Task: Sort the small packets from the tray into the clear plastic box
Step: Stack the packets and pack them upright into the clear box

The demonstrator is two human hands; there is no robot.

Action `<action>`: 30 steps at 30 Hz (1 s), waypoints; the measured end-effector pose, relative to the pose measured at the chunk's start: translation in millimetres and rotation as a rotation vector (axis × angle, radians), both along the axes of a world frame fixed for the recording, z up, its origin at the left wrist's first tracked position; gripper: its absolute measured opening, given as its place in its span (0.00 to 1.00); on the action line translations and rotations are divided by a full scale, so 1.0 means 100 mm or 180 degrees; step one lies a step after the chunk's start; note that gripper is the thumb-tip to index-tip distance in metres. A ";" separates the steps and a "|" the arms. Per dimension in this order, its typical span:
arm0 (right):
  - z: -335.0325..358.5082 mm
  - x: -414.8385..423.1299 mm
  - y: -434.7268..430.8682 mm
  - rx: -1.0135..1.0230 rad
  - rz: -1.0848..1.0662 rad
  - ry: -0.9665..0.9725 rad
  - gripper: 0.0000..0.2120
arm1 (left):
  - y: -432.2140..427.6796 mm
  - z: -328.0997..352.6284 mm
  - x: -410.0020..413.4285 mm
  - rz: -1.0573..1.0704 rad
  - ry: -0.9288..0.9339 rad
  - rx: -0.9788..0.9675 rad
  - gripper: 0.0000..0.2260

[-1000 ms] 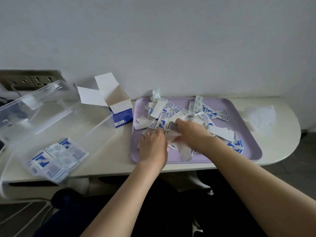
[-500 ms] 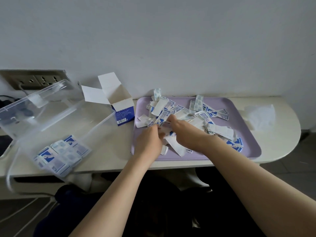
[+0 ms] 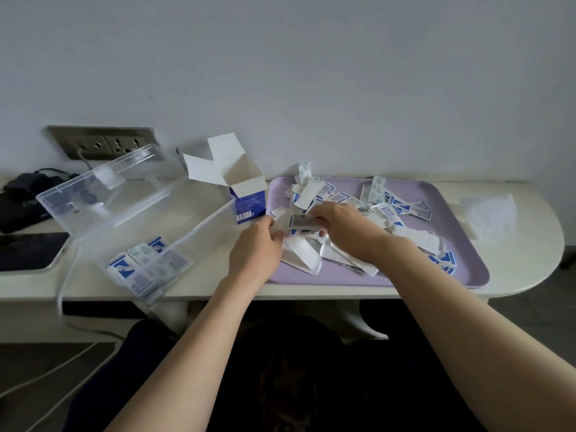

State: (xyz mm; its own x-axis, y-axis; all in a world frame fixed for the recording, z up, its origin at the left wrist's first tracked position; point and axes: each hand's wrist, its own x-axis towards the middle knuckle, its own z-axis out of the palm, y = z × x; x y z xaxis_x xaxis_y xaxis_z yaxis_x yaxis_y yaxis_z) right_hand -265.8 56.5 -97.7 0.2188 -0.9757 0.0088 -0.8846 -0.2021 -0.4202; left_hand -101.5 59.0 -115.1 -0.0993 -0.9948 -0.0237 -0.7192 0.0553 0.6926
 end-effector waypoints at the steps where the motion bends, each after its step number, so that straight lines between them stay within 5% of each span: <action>1: 0.00 0.03 0.02 0.0092 -0.0023 -0.0026 0.18 | 0.01 0.01 0.01 -0.0032 0.0053 -0.0006 0.02; 3: -0.01 0.08 0.03 0.0186 -0.0076 -0.0105 0.21 | 0.02 0.02 0.03 -0.0093 0.0142 -0.0060 0.04; 7: 0.01 0.14 0.07 0.0494 -0.0098 -0.0091 0.08 | 0.03 0.02 0.04 -0.0161 0.0370 -0.0096 0.06; 13: -0.01 0.17 0.12 0.0525 -0.0184 0.0530 0.10 | 0.10 0.04 0.03 -0.0274 0.0499 -0.0186 0.04; 25: 0.02 0.21 0.13 0.0685 -0.0363 -0.1173 0.10 | 0.11 0.12 0.08 0.0119 0.1014 -0.0104 0.13; 30: 0.04 0.18 0.11 0.0338 -0.0552 -0.1023 0.11 | 0.14 0.19 0.03 0.0528 0.1470 -0.0151 0.02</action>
